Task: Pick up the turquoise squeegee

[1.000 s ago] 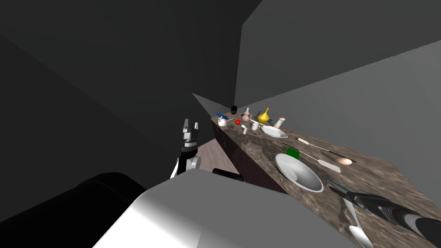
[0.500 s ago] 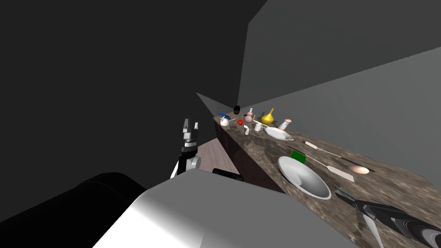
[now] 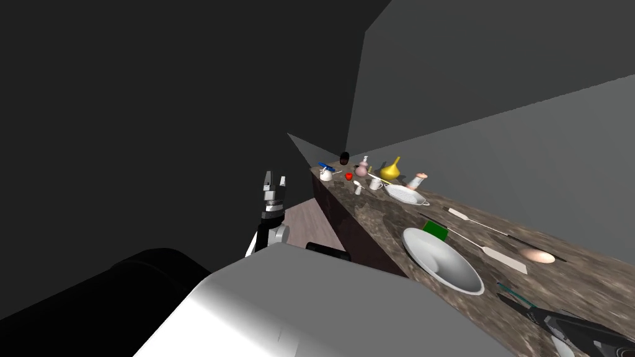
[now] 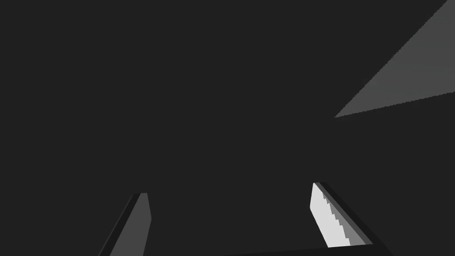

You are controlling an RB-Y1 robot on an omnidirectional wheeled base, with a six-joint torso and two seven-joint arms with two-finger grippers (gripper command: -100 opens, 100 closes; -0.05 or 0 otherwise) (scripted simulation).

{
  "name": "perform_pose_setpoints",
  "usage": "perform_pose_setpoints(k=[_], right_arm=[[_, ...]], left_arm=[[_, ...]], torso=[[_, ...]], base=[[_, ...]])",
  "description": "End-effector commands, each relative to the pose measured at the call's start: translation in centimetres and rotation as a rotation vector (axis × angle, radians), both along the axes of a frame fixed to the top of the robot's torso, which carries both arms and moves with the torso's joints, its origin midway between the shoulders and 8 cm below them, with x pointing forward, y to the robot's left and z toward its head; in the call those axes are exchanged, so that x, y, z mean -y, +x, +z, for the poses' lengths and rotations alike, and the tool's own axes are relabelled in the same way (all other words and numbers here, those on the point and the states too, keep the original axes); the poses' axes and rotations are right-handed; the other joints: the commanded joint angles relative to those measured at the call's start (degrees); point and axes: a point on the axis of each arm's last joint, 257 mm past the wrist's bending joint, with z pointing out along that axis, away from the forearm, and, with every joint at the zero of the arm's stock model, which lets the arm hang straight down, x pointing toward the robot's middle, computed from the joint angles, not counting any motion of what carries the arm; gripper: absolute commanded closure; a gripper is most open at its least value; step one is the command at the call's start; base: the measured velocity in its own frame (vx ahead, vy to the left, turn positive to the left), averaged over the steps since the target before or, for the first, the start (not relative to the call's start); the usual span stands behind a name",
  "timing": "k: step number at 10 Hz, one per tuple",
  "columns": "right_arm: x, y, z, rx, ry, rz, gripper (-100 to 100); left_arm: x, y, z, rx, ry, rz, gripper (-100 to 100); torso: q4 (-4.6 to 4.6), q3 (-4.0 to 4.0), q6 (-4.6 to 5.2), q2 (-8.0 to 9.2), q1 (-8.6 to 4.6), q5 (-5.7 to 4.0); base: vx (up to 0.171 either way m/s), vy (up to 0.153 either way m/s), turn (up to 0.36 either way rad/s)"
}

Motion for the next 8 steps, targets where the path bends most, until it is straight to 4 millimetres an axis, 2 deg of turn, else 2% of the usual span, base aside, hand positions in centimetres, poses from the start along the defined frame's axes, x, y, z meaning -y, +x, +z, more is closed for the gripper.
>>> perform_pose_setpoints(k=[1, 2, 4, 5, 7, 8], right_arm=[[0.3, -1.2, 0.0, -0.017, 0.000, -0.008, -100], [0.1, -0.3, 0.9, 0.020, -0.004, -0.030, -100], [0.4, -3.1, 0.2, -0.026, -0.004, -0.048, -100], [0.2, -1.9, 1.3, 0.013, -0.009, -0.068, -100], [0.5, -5.3, 0.5, -0.043, -0.009, -0.089, -100], [0.4, -4.1, 0.7, -0.028, -0.009, -0.082, -100]], left_arm=[[0.0, 0.0, 0.0, 0.000, 0.000, 0.000, 0], [0.0, 0.0, 0.0, 0.000, 0.000, 0.000, 0], [0.0, 0.0, 0.0, 0.000, 0.000, 0.000, 0], [0.0, 0.0, 0.0, 0.000, 0.000, 0.000, 0], [0.0, 0.0, 0.0, 0.000, 0.000, 0.000, 0], [0.0, 0.0, 0.0, 0.000, 0.000, 0.000, 0]], torso=[[0.00, 0.00, 0.00, 0.00, 0.00, 0.00], [-0.04, -0.01, 0.08, 0.01, -0.04, -0.06], [-0.01, 0.04, 0.06, 0.09, -0.15, -0.08], [-0.02, 0.03, 0.10, 0.08, -0.14, -0.09], [-0.02, 0.03, 0.06, 0.08, -0.18, -0.09], [-0.02, 0.03, 0.10, 0.07, -0.15, -0.09]], base=[[0.000, 0.000, 0.000], [-0.030, -0.014, 0.213], [-0.022, -0.024, 0.078], [-0.025, -0.028, 0.200], [-0.020, -0.026, 0.084], [-0.004, -0.004, -0.012]])
